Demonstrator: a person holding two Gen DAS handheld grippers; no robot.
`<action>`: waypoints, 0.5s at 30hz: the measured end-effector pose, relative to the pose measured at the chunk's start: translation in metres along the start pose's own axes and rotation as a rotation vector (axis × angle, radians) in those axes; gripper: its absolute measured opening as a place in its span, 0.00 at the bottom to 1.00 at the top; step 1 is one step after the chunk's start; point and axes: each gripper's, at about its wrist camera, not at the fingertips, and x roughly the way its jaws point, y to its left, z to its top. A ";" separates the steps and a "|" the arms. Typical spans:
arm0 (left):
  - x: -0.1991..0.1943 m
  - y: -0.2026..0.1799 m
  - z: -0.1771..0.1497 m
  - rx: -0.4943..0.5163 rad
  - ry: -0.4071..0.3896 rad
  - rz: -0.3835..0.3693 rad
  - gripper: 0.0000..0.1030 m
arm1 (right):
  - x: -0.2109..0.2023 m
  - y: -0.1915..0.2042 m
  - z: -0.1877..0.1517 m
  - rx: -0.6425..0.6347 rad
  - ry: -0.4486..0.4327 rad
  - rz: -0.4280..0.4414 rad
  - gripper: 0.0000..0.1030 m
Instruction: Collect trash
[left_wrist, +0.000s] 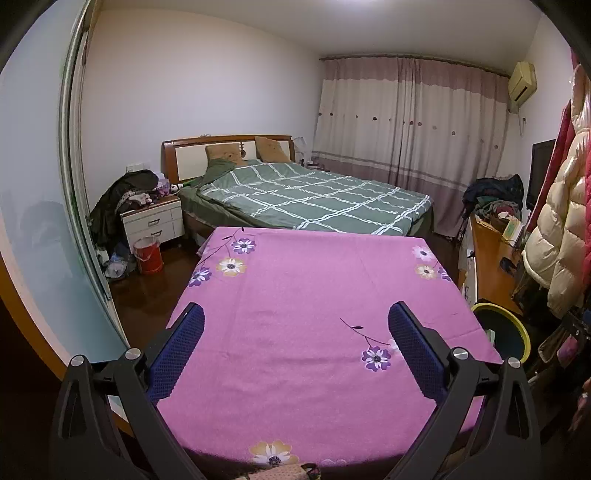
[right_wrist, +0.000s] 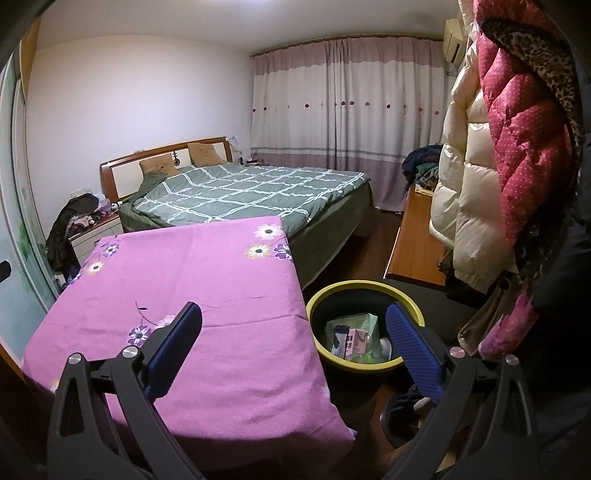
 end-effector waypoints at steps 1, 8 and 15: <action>0.001 -0.001 0.000 0.003 0.001 0.001 0.95 | 0.001 0.001 0.000 0.001 0.000 0.000 0.93; 0.001 -0.003 -0.001 0.009 0.005 0.000 0.95 | 0.002 0.000 -0.001 0.006 0.003 0.001 0.93; 0.003 -0.003 -0.003 0.013 0.006 -0.001 0.95 | 0.002 0.000 -0.001 0.009 0.003 0.000 0.93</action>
